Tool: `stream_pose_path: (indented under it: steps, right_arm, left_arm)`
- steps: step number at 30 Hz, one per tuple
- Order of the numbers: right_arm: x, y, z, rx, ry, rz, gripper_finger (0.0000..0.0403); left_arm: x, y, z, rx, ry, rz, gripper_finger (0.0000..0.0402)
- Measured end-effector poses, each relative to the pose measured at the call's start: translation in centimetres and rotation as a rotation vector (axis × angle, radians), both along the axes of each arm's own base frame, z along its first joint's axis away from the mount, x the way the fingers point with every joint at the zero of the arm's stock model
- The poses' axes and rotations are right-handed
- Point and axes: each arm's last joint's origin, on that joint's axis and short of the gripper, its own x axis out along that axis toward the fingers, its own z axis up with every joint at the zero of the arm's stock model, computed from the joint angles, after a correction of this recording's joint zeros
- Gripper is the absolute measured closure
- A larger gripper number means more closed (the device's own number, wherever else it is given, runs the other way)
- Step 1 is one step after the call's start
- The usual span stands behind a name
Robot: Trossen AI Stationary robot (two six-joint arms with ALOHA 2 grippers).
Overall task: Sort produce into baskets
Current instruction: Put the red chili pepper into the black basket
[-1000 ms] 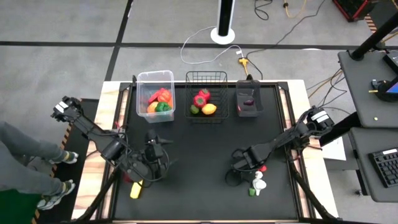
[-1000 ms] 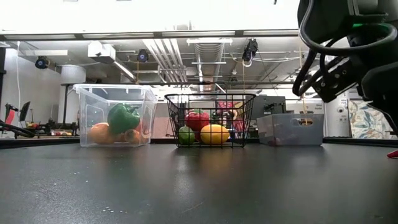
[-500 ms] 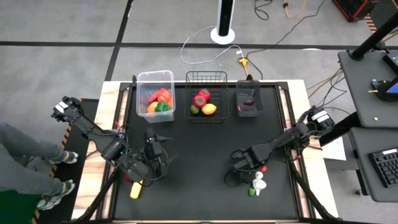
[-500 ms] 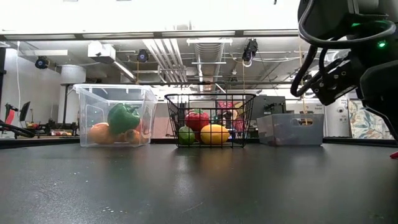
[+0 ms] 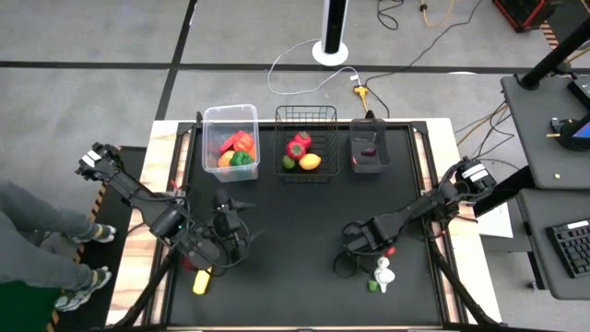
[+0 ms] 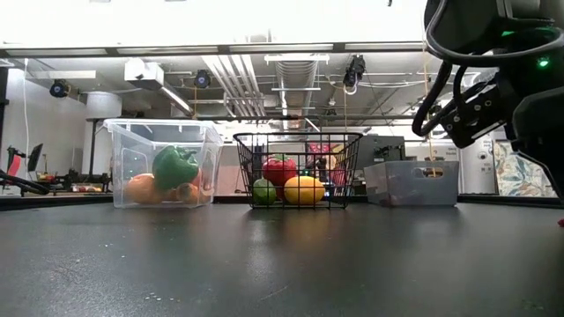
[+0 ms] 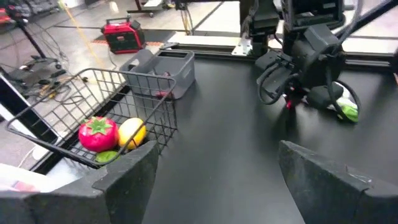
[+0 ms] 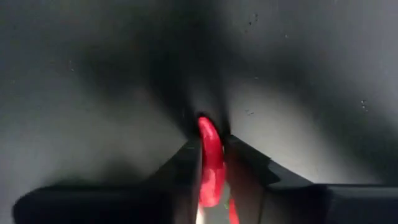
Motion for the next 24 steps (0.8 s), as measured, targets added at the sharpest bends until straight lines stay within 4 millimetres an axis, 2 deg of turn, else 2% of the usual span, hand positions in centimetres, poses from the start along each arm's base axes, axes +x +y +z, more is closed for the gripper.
stream_pose_path:
  steps: [6, 12, 18, 24]
  right_arm:
    - [0.4, -0.1, 0.3, -0.040, -0.032, 0.029, 0.0376]
    - [2.0, -0.9, 1.6, -0.114, -0.131, 0.054, 0.0382]
    - [4.6, -2.5, 3.8, -0.224, -0.278, 0.097, 0.0382]
    - [7.5, -2.8, 7.6, -0.220, -0.482, 0.215, 0.0383]
  left_arm:
    - [0.0, 0.1, 0.0, 0.007, -0.014, 0.023, 0.0090]
    - [0.1, 0.0, -0.1, 0.009, -0.012, 0.025, 0.0090]
    - [0.8, -0.5, -1.1, 0.021, 0.015, 0.030, 0.0090]
    - [0.9, -0.9, -1.7, -0.053, 0.054, -0.010, 0.0090]
